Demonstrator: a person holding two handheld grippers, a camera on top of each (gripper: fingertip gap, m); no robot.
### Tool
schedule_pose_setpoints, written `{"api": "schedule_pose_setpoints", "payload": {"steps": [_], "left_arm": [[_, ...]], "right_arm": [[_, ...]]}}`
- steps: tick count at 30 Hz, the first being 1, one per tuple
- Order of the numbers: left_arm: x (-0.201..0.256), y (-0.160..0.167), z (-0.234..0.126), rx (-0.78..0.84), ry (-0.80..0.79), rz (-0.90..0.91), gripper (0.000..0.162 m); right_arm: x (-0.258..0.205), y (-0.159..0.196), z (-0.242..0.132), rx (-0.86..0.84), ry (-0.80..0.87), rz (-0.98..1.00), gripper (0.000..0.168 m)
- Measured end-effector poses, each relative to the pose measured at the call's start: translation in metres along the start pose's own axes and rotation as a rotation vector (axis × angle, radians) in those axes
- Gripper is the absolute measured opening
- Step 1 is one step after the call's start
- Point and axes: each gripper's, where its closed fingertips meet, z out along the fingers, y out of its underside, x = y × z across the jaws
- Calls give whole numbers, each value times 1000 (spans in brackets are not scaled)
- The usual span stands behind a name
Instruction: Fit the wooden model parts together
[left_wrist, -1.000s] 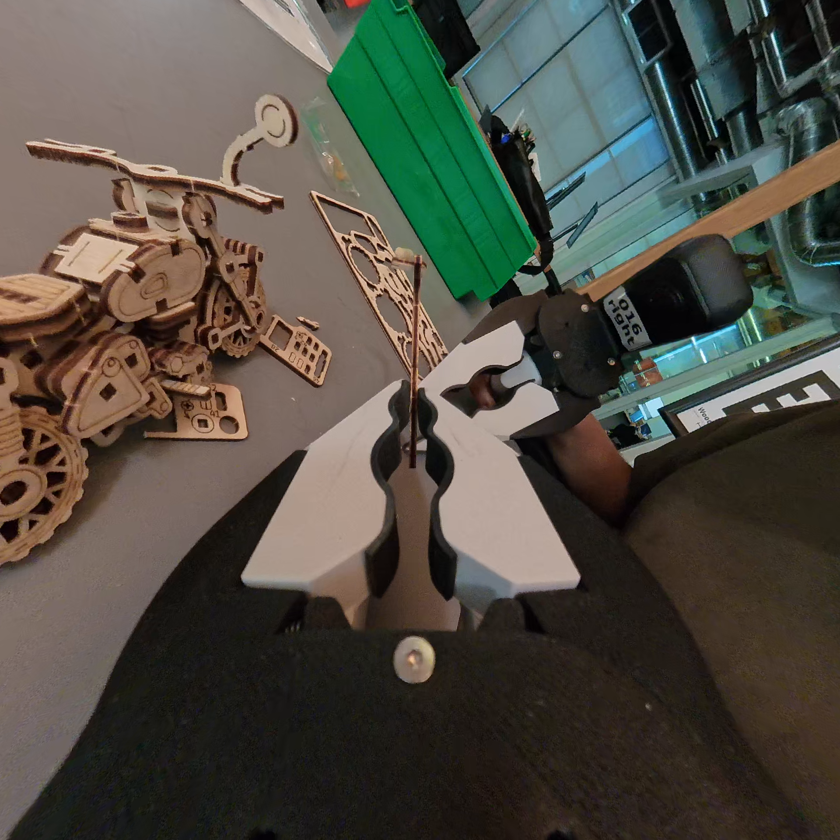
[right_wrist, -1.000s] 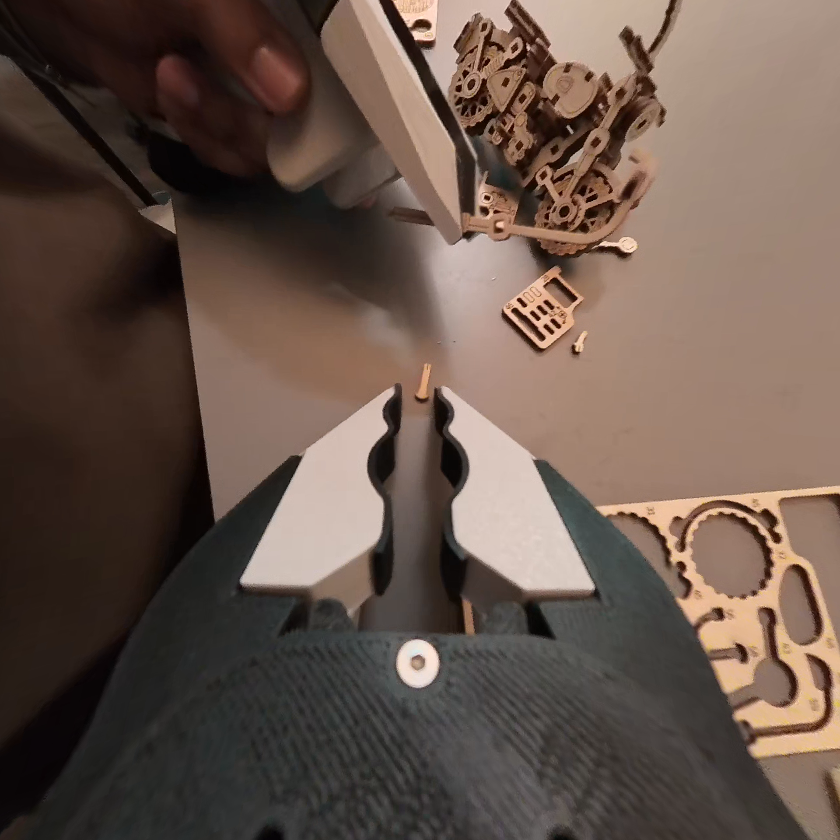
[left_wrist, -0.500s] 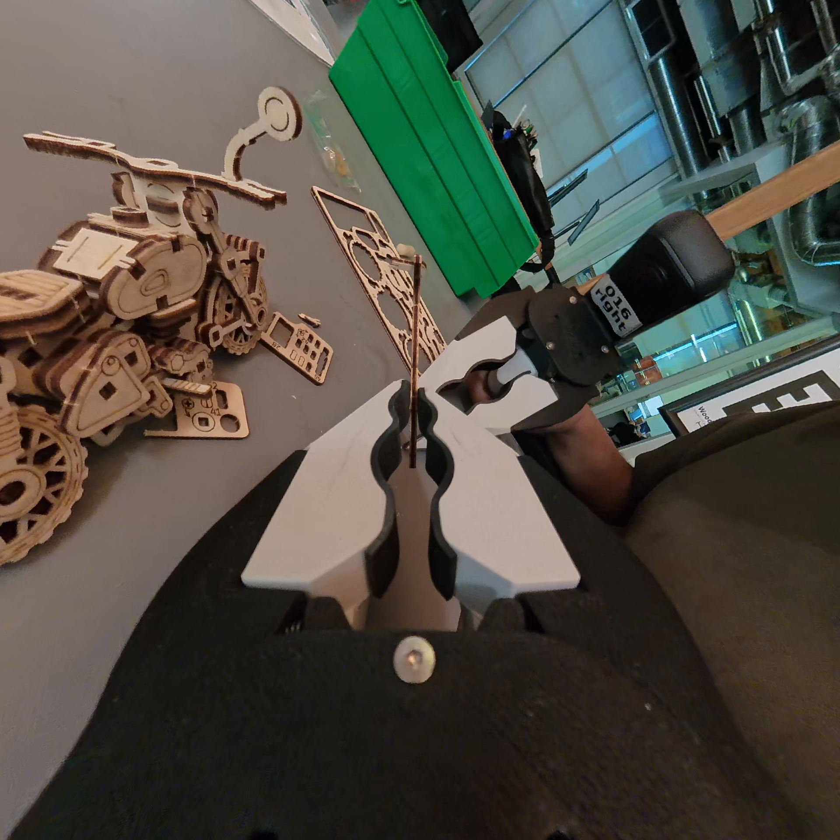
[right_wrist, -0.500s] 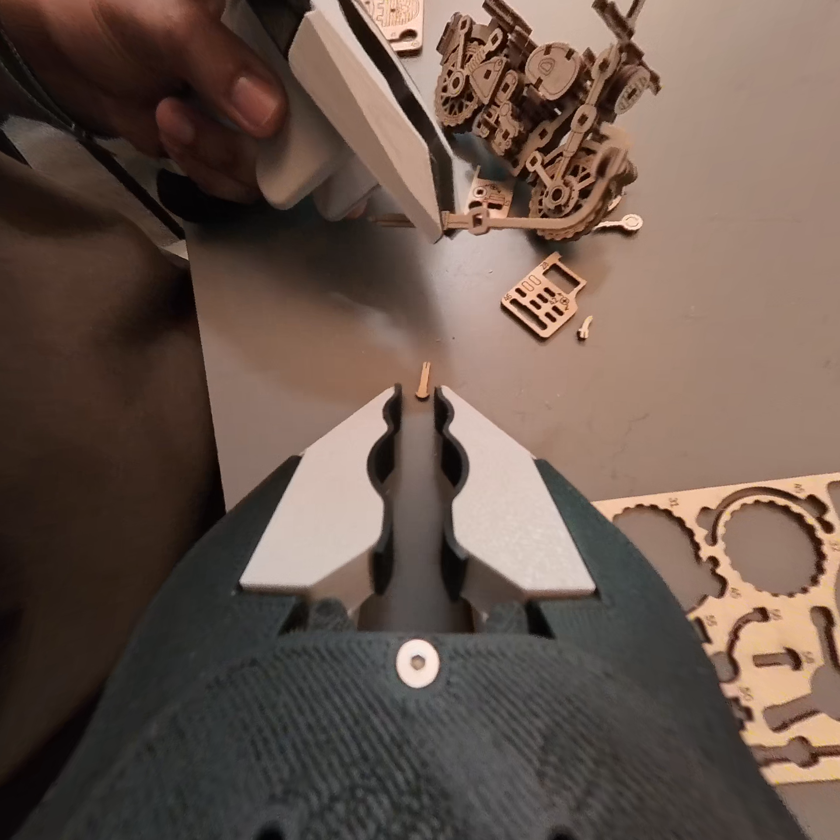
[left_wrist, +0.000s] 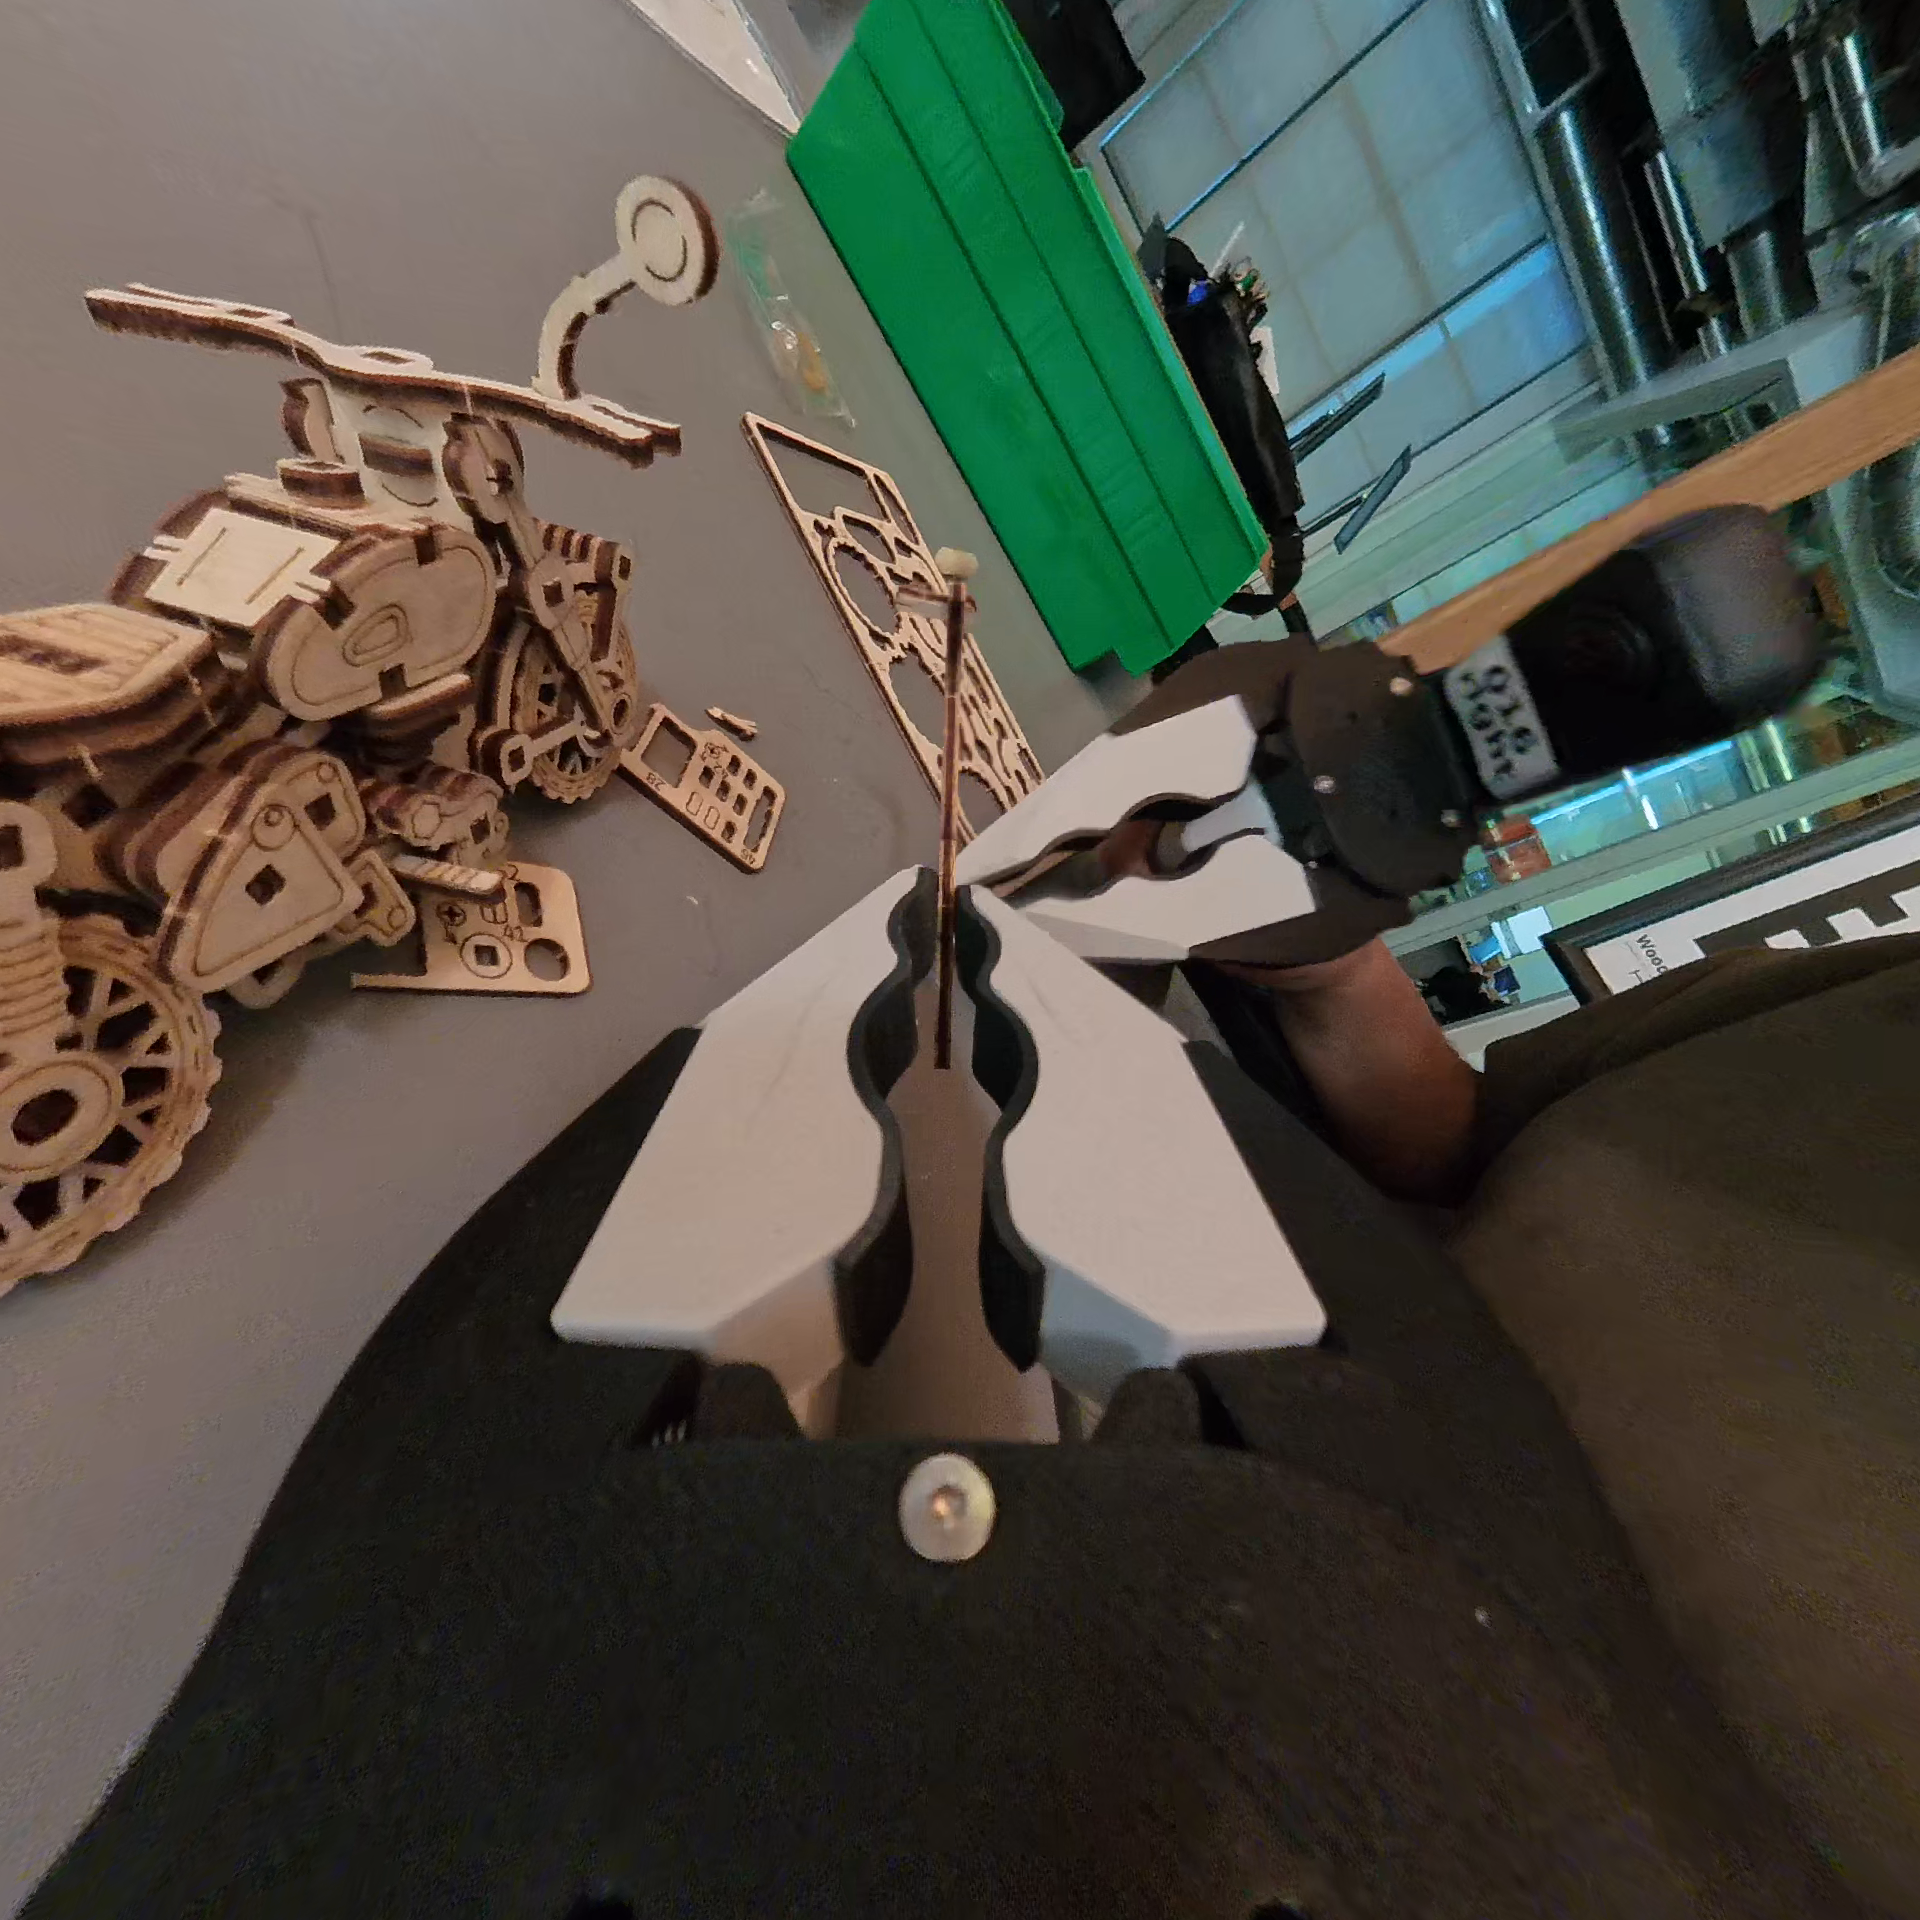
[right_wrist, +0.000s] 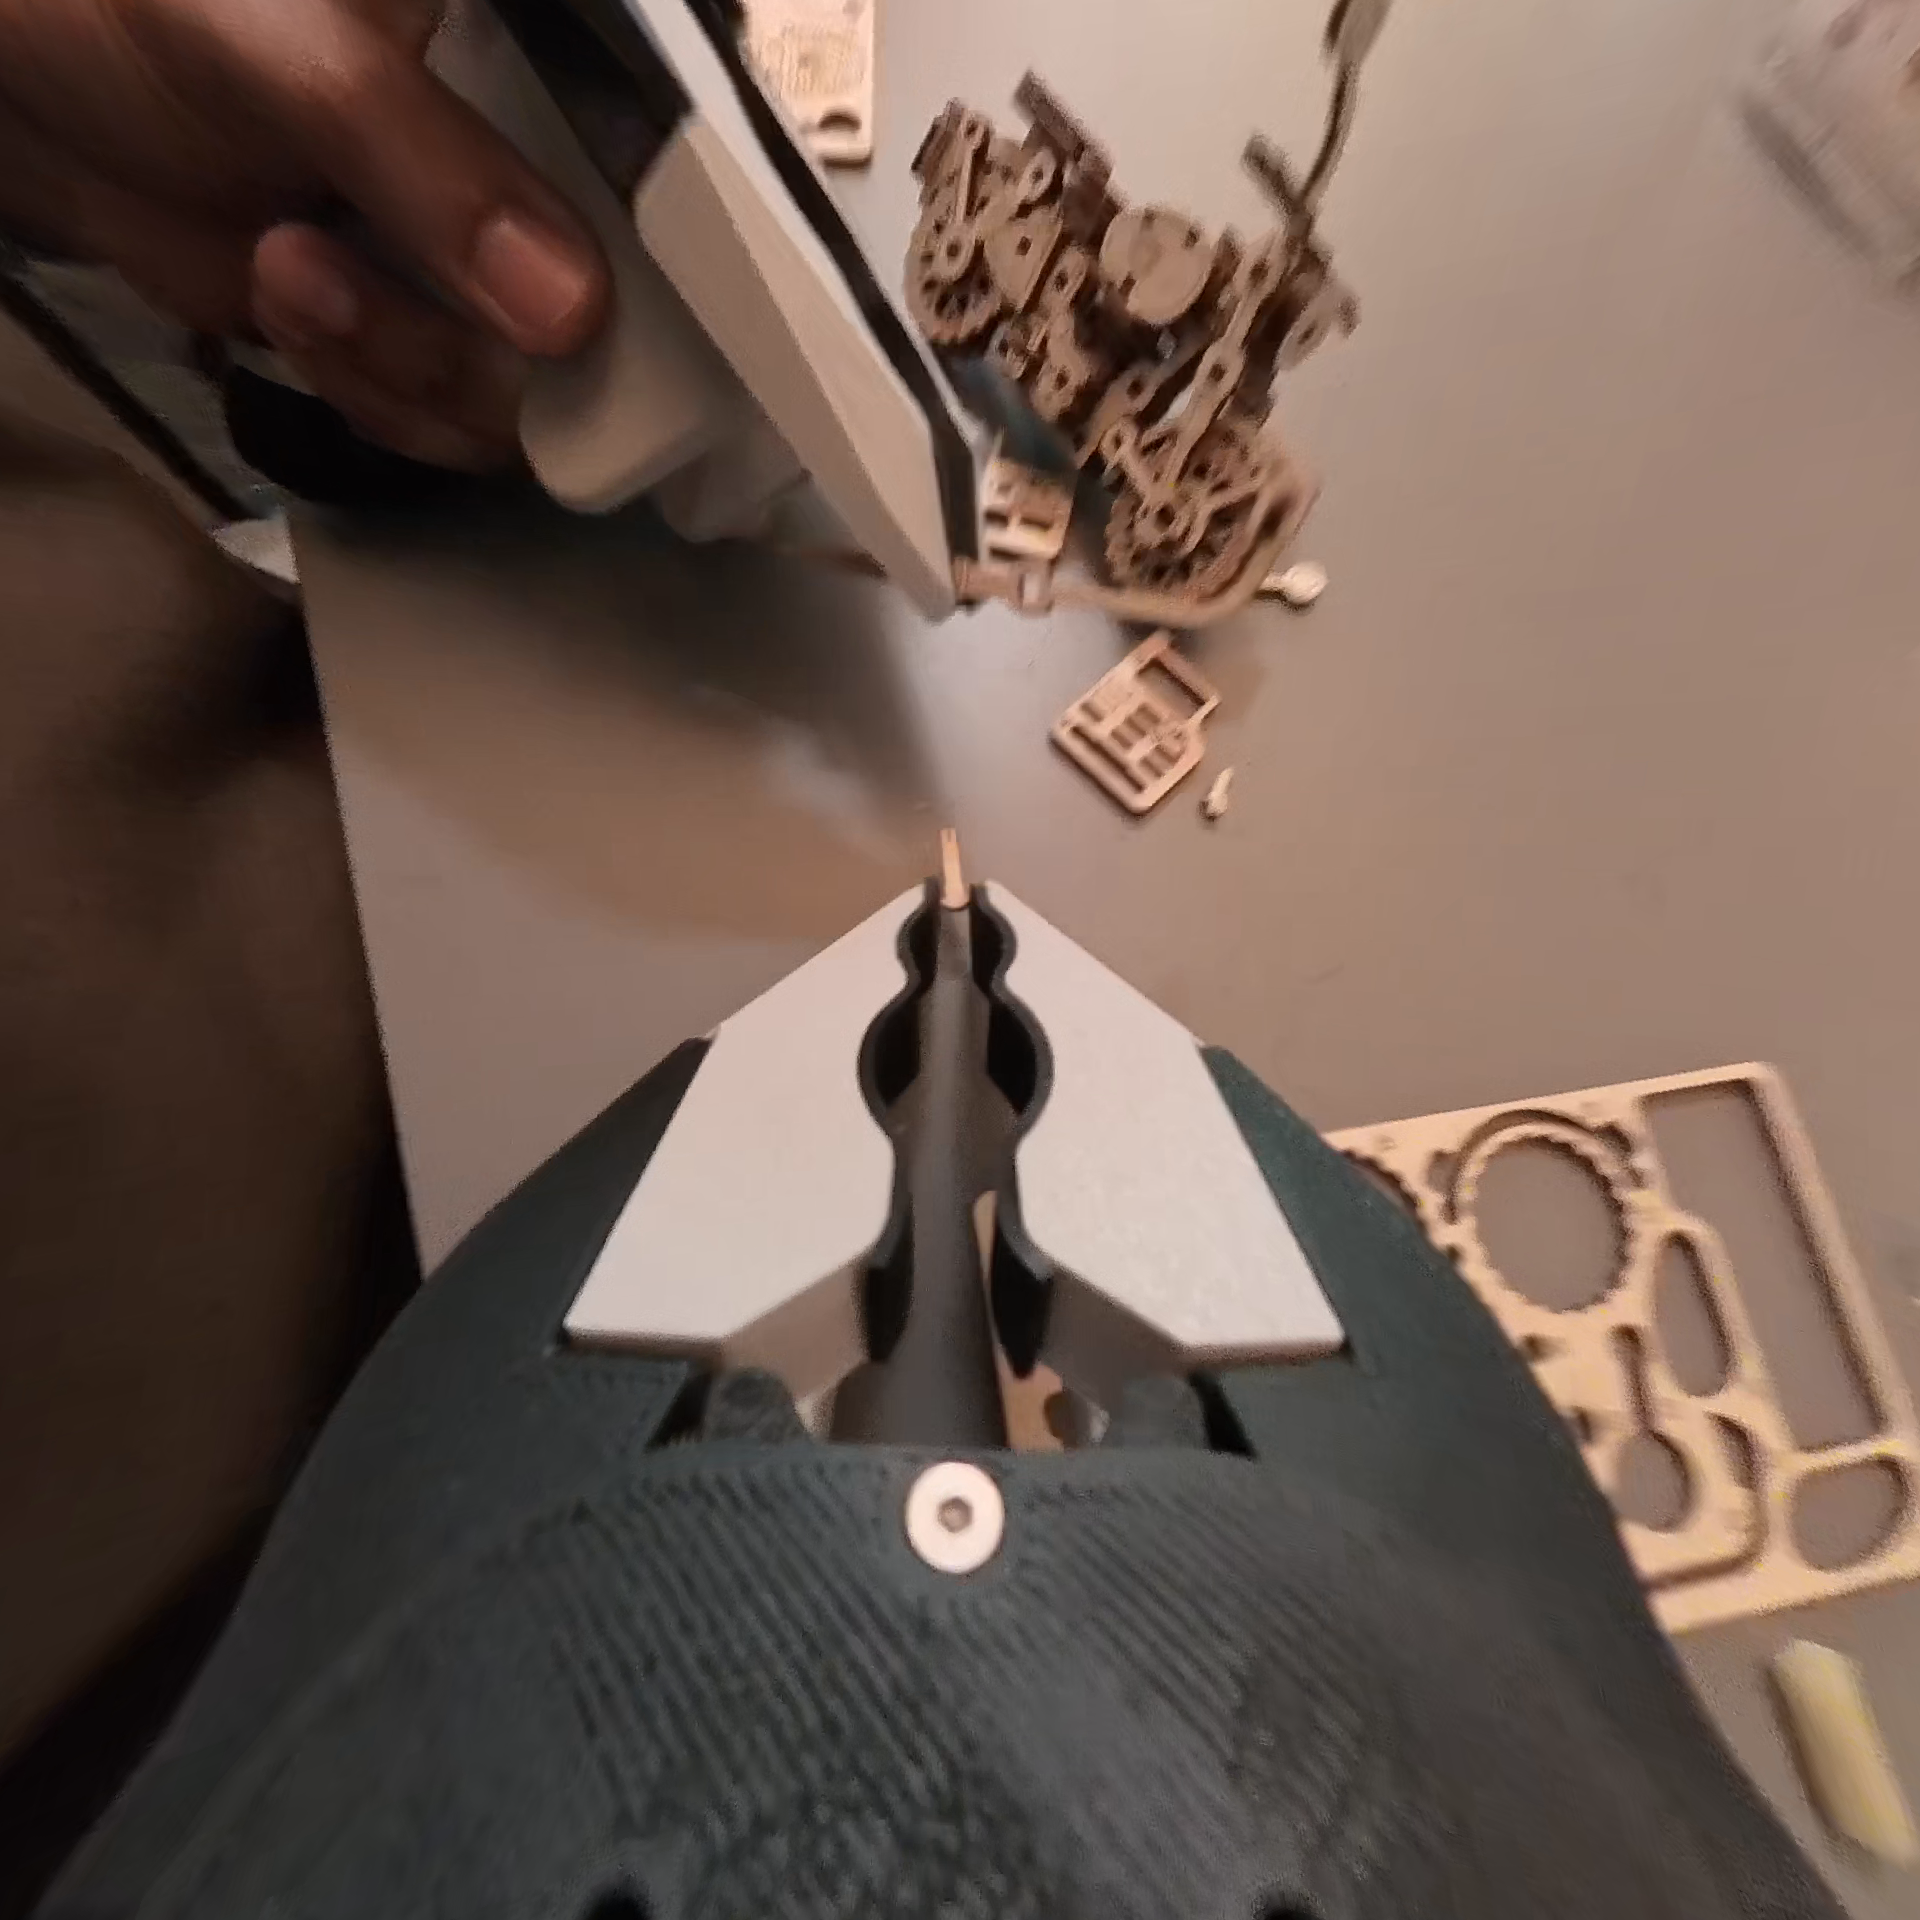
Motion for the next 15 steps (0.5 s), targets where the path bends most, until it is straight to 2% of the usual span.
{"api": "schedule_pose_setpoints", "payload": {"steps": [1,5,15], "left_arm": [[-1,1,1,-5,-7,3,0],[-1,3,2,-21,-20,22,0],[5,6,3,-23,17,-8,0]], "right_arm": [[3,-7,-3,28,45,-41,4],[-3,-28,-9,109,101,-124,3],[-5,-35,-10,144,110,-127,4]]}}
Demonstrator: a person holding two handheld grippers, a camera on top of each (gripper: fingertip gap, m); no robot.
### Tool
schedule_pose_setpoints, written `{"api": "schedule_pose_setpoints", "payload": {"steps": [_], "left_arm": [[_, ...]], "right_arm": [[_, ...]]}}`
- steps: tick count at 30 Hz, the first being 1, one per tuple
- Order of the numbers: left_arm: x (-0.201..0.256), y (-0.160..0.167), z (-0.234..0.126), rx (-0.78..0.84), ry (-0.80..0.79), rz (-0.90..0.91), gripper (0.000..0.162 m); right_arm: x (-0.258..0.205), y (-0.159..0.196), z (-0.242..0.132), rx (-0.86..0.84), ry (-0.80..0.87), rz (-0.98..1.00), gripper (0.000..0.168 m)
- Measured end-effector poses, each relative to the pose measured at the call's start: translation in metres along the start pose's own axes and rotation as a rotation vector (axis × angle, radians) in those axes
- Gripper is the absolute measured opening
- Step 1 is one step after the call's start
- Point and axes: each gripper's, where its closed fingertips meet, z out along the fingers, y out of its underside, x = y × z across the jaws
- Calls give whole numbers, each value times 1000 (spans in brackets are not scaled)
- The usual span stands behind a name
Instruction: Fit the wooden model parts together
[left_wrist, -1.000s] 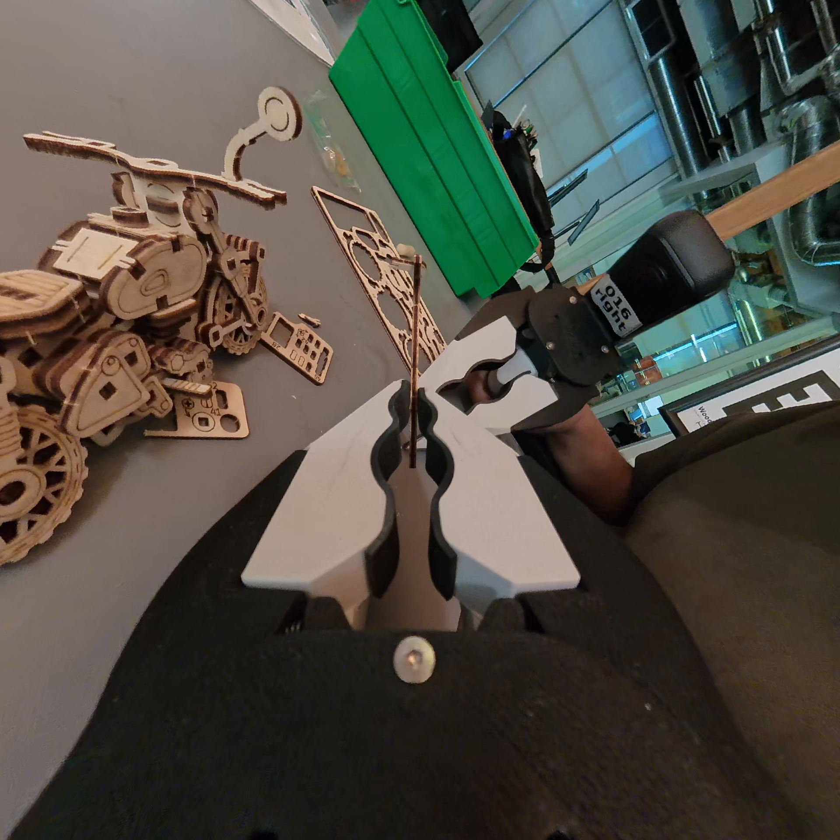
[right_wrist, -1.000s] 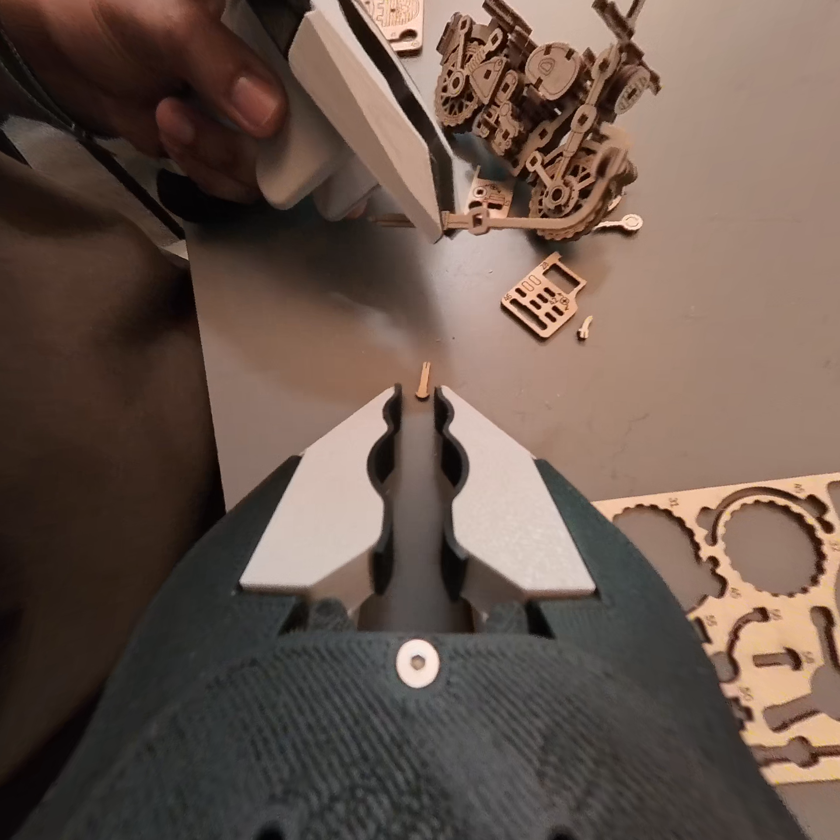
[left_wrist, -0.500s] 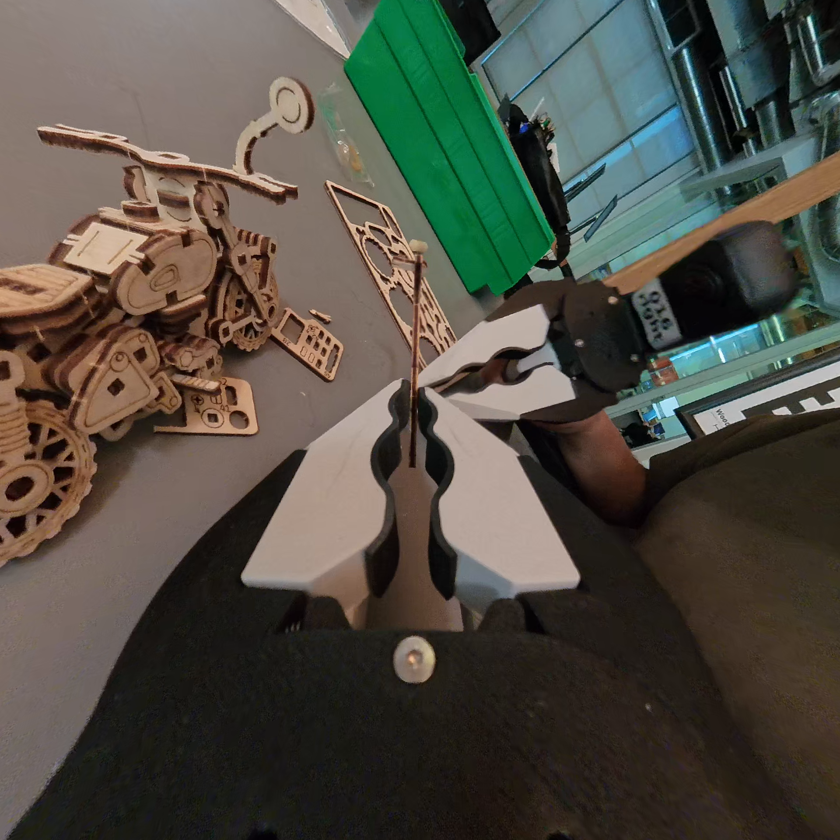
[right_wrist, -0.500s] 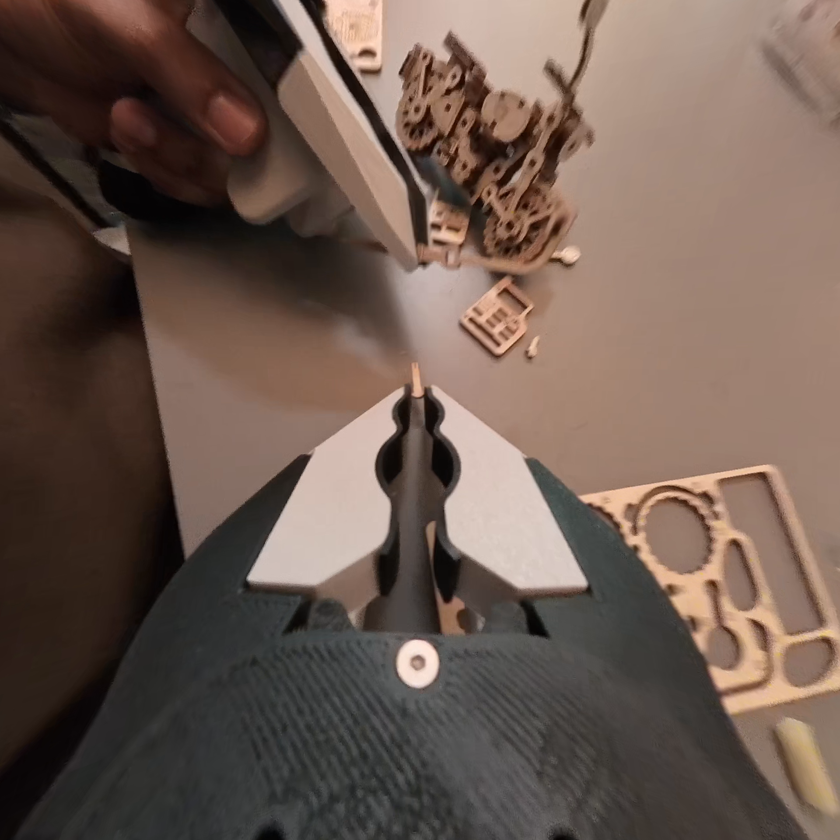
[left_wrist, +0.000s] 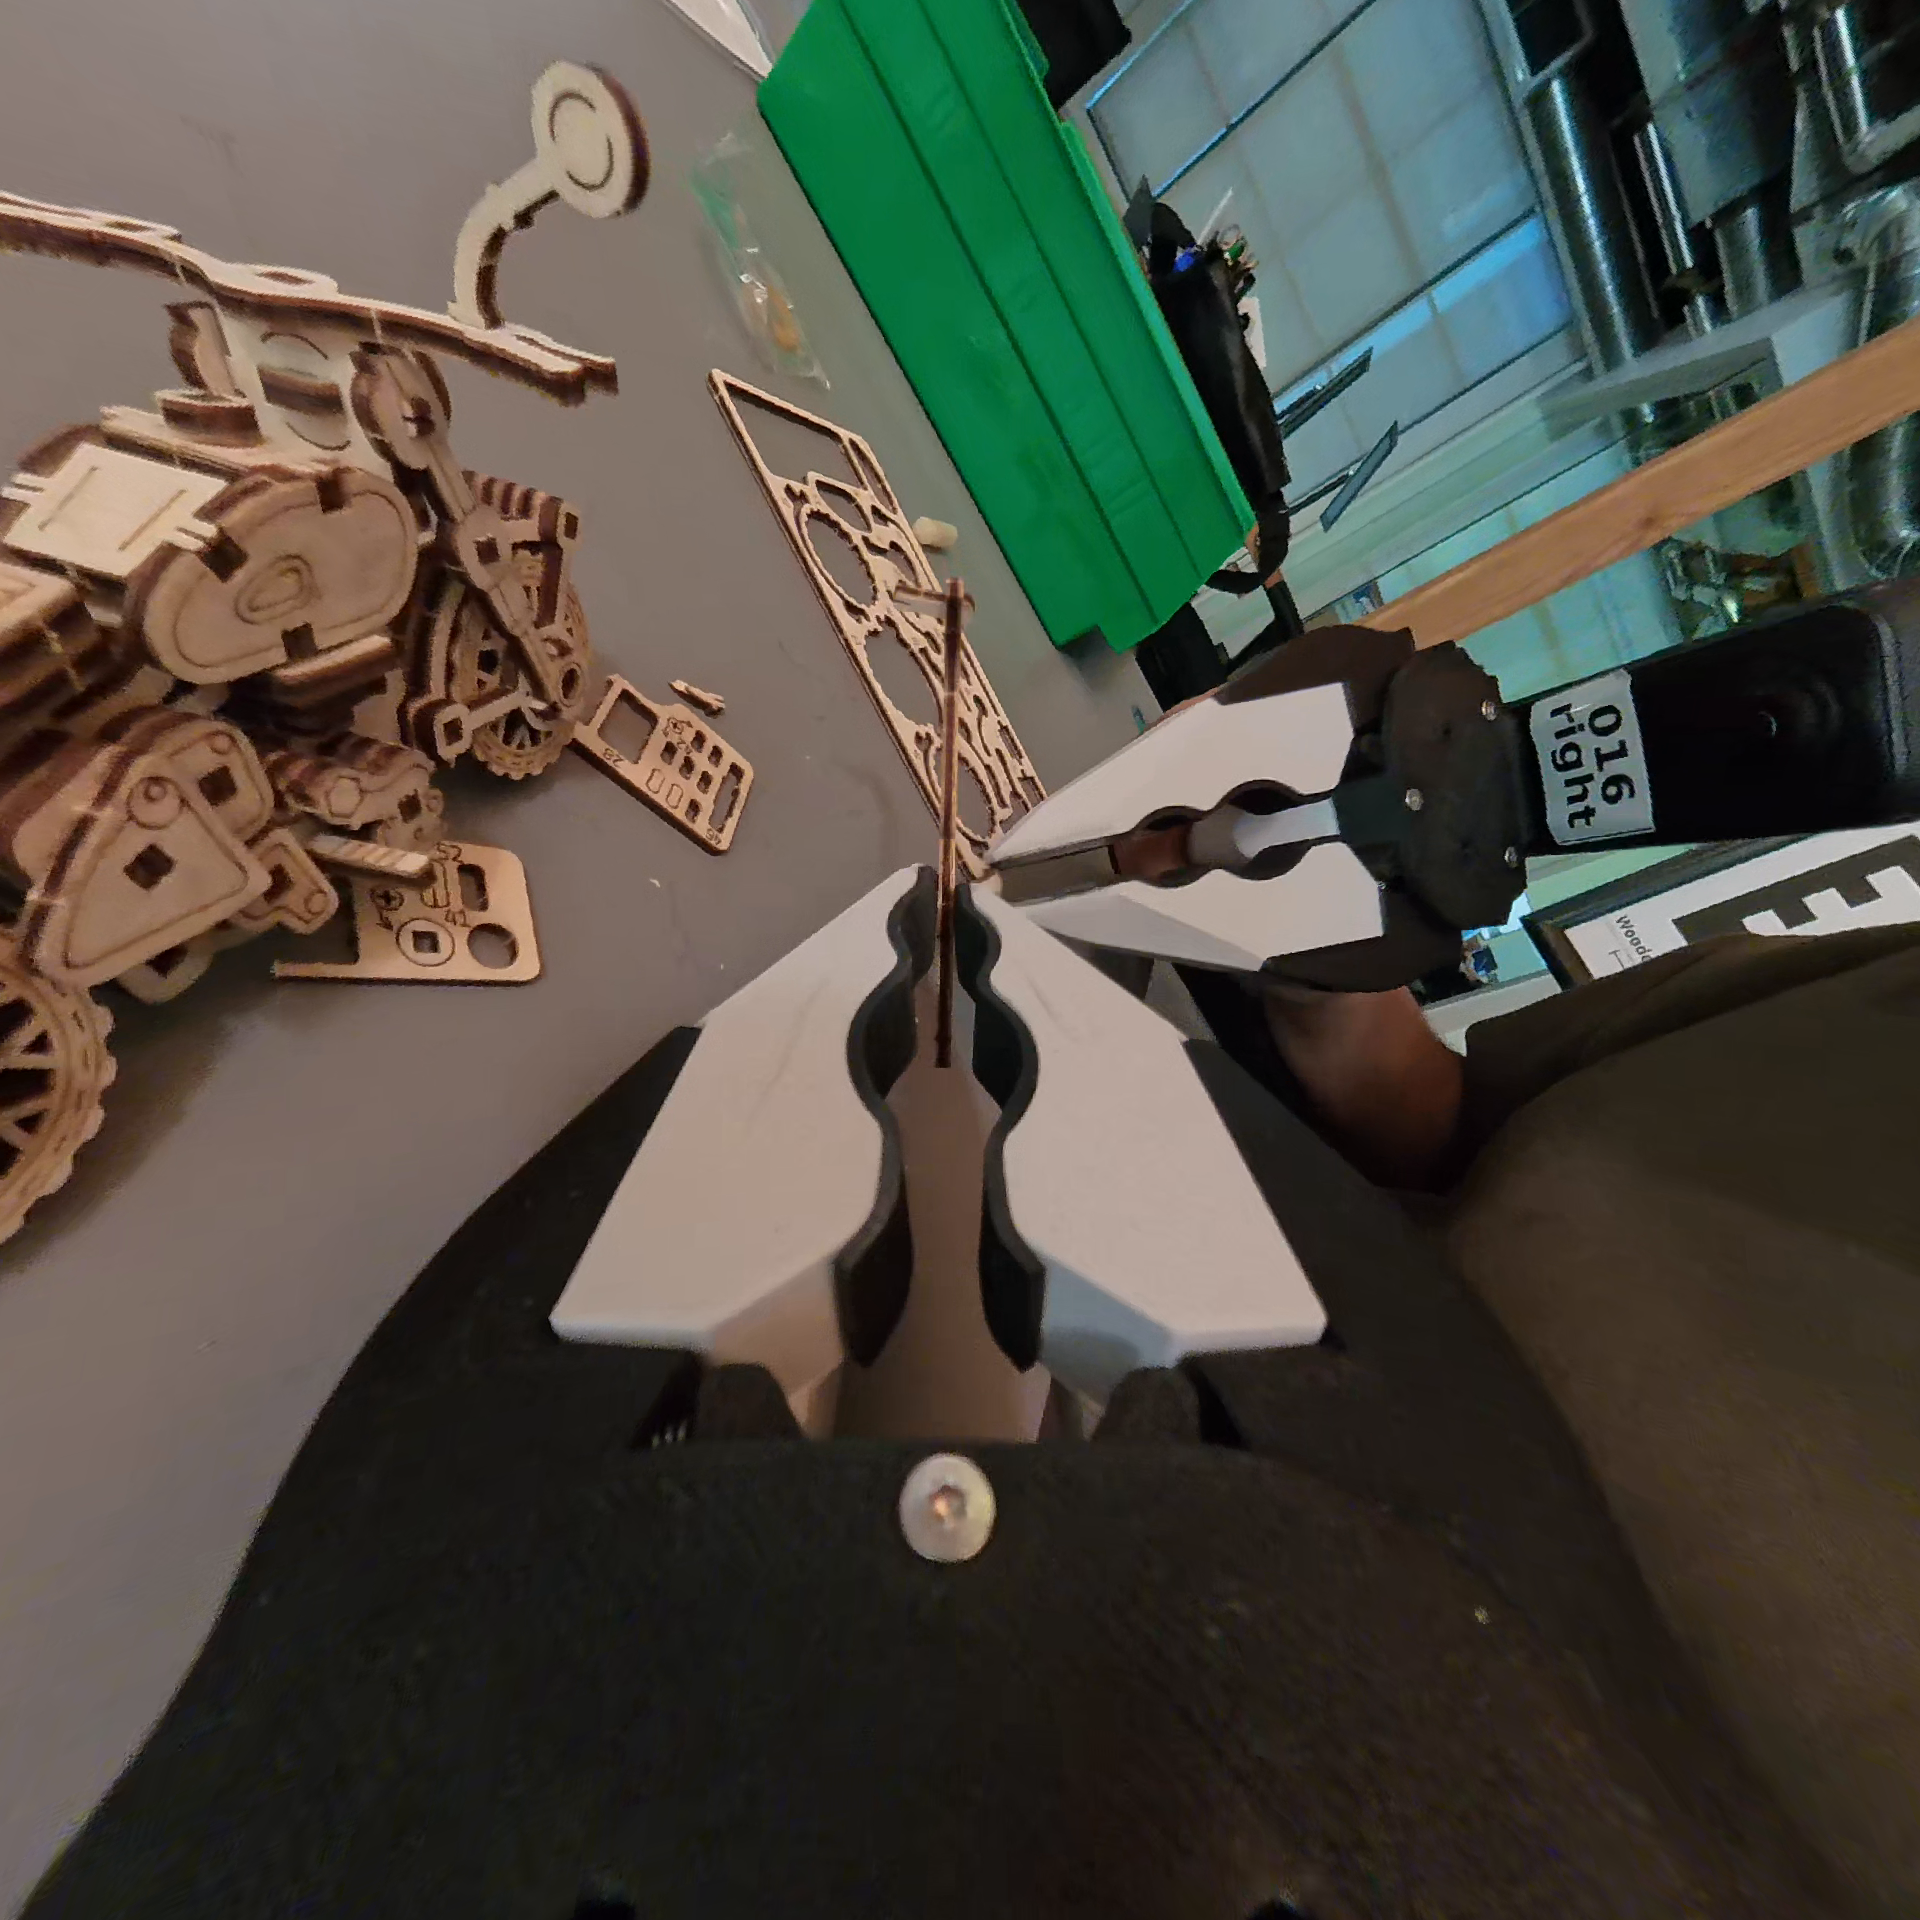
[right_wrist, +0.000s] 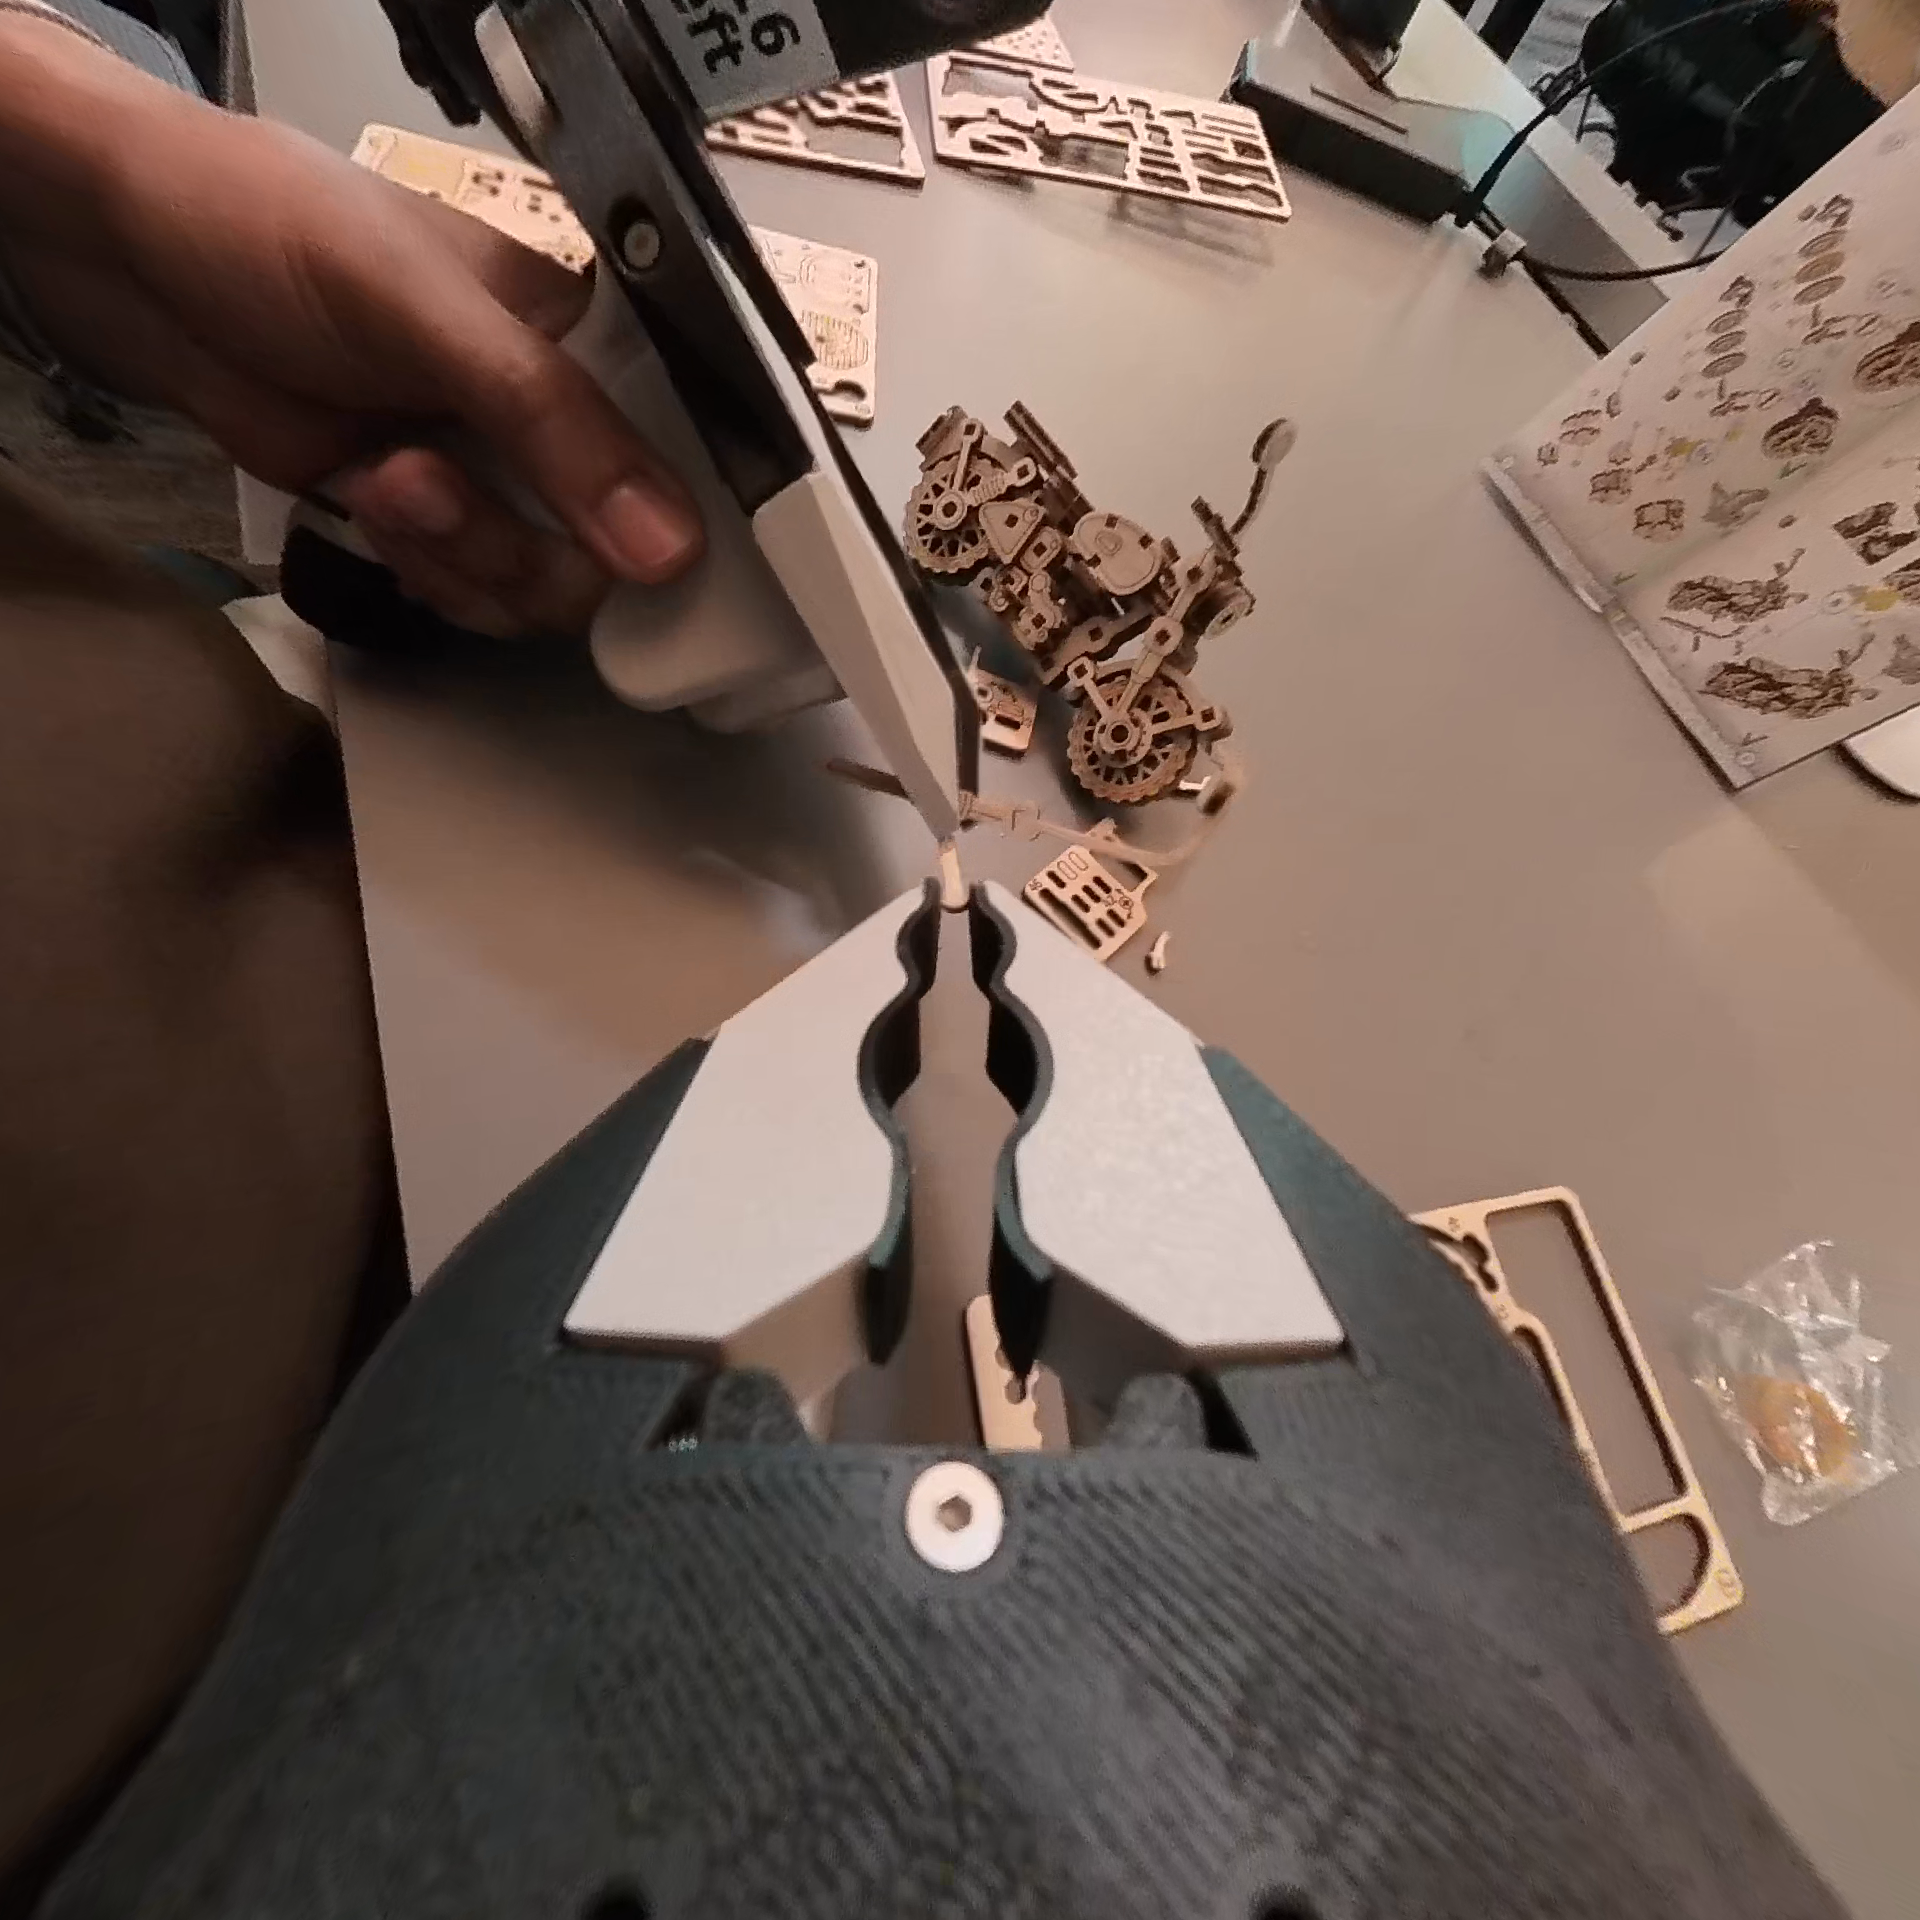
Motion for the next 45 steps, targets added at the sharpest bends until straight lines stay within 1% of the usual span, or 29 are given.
{"api": "schedule_pose_setpoints", "payload": {"steps": [3,7,15,19,22,24,28,34,38,41,43,45], "left_arm": [[0,0,0,2,4,-1,0],[0,-2,-1,8,15,-21,0],[3,4,2,-19,20,-3,0],[5,5,3,-22,25,-6,0],[4,3,2,-14,26,-19,0],[3,2,2,-10,22,-25,0],[0,1,1,6,2,-22,0],[0,0,1,11,8,-34,0],[0,-2,0,20,5,-31,0],[0,-3,-1,27,5,-36,0],[0,-2,0,22,7,-39,0],[0,-1,0,16,10,-35,0]], "right_arm": [[0,-5,-2,40,-6,11,4],[2,-5,-3,50,-11,31,4],[-1,-16,-8,154,-104,159,3],[-3,-14,-8,156,-138,200,3],[1,-14,-9,157,-120,194,3],[7,-13,-11,149,-79,167,3],[17,-7,-12,90,30,57,3],[8,-1,-3,10,66,-99,0],[9,1,-3,8,55,-73,0],[26,10,-10,-22,103,-47,0],[39,15,-17,-21,127,14,0],[47,14,-23,23,119,109,0]]}}
